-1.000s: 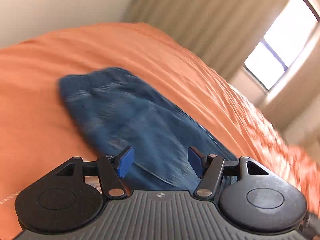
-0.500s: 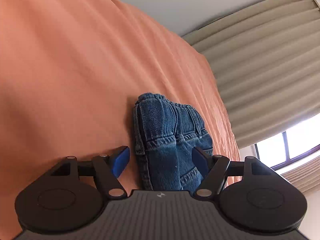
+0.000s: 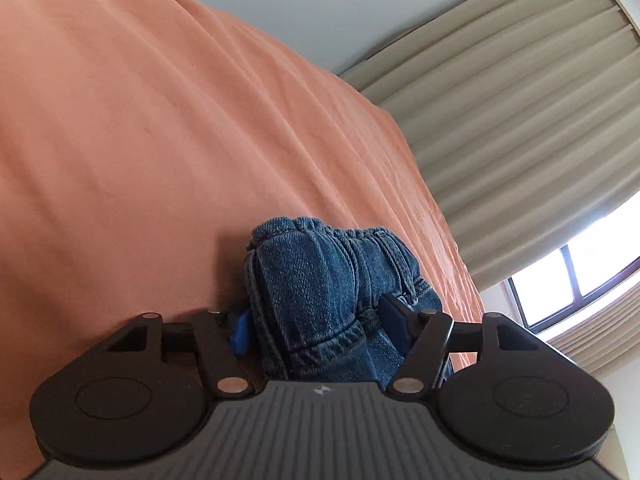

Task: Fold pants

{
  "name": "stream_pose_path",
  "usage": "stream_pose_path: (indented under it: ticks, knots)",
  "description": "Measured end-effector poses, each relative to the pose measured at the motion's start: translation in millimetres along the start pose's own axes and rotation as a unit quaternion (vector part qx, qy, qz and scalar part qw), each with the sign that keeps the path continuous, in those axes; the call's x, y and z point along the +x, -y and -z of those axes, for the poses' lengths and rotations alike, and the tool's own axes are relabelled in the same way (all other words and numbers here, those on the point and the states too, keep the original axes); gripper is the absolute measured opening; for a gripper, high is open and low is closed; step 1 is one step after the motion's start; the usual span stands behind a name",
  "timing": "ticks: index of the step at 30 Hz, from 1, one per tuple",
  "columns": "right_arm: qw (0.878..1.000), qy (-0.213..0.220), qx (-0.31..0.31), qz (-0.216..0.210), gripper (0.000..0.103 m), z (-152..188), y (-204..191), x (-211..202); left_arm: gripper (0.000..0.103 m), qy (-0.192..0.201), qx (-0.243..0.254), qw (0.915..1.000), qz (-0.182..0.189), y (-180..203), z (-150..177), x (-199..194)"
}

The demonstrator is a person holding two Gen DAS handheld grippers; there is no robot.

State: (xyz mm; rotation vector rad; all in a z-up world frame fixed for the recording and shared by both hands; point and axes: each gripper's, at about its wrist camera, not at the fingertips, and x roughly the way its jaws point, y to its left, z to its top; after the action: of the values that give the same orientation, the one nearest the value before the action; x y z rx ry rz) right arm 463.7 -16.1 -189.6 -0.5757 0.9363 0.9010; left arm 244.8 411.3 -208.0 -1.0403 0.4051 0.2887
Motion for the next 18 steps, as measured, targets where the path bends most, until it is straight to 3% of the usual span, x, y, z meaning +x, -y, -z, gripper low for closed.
stream_pose_path:
  ticks: [2, 6, 9, 14, 18]
  knots:
    - [1.000, 0.001, 0.012, 0.003, 0.033, 1, 0, -2, 0.058, -0.003, 0.002, 1.0000, -0.002, 2, -3, 0]
    - [0.999, 0.018, 0.029, 0.016, 0.033, 3, -5, -18, 0.027, -0.006, -0.002, 1.0000, -0.004, 11, -9, -5]
    - [0.997, 0.050, 0.063, 0.005, 0.033, 17, -3, -45, 0.021, 0.003, 0.022, 0.9998, -0.005, 31, -12, -22]
    - [0.992, 0.085, 0.090, 0.016, 0.034, 46, -4, -97, 0.018, 0.024, 0.092, 0.9954, 0.014, 97, -9, -50]
    - [0.985, 0.103, 0.135, 0.019, 0.034, 81, 3, -139, 0.018, 0.049, 0.185, 0.9811, 0.029, 175, 16, -78]
